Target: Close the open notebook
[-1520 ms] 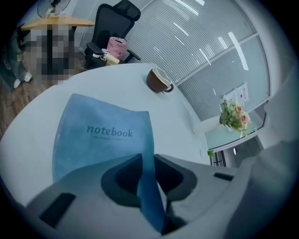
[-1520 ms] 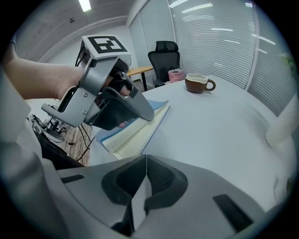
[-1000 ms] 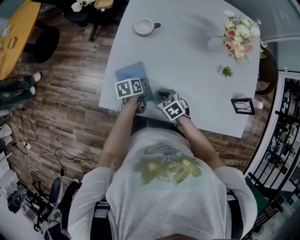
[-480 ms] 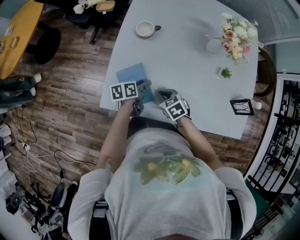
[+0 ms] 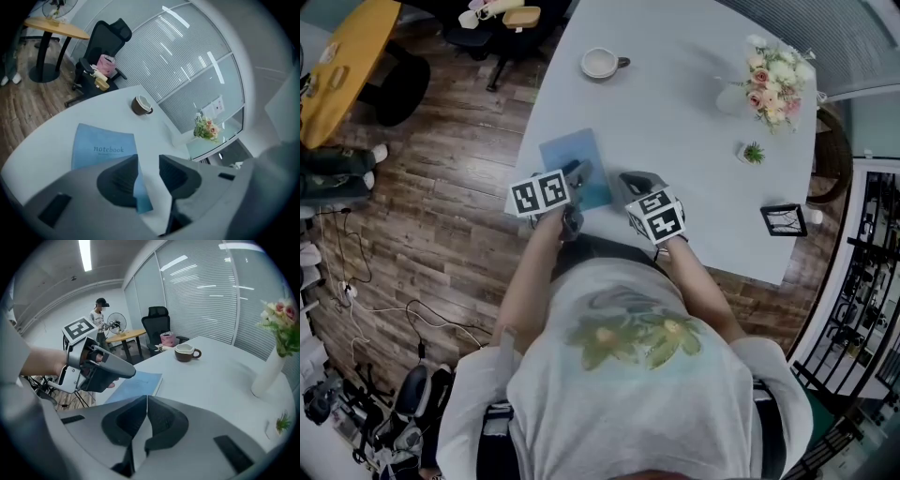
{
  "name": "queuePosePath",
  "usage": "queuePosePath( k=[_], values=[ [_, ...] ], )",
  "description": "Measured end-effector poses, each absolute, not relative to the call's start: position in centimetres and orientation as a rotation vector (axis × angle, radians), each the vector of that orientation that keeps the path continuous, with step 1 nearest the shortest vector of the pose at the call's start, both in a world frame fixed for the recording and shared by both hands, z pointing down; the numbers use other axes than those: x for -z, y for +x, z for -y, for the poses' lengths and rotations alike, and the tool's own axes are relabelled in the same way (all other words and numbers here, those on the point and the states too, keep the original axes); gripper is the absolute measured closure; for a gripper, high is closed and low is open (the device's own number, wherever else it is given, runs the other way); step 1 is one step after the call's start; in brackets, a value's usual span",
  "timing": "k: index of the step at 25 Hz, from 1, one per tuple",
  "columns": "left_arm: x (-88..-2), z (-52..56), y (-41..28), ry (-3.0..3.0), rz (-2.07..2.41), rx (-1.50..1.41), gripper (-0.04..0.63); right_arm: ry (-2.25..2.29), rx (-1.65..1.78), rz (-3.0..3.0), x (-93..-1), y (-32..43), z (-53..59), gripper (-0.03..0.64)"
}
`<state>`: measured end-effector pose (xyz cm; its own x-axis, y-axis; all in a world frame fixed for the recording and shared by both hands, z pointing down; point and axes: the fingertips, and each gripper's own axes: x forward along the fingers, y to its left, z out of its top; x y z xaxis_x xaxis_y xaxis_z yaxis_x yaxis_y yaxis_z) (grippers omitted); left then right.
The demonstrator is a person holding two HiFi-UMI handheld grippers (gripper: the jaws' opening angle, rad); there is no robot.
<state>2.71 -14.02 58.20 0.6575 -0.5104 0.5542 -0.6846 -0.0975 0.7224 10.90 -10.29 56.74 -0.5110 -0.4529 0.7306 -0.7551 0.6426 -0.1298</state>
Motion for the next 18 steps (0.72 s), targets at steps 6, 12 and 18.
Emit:
queuePosePath(
  k=[6, 12, 18],
  values=[
    [-56.1, 13.5, 1.6, 1.814, 1.068, -0.260, 0.569, 0.945, -0.550, 2.239, -54.7, 10.0, 10.5, 0.597],
    [-54.3, 12.7, 0.9, 2.017, 1.197, -0.465, 0.591, 0.946, -0.517, 2.289, -52.8, 8.9, 10.3, 0.597],
    [-52.0, 11.6, 1.1, 2.178, 1.253, -0.563, 0.592, 0.941, -0.494, 2.311, -51.4, 8.2, 10.0, 0.597]
  ],
)
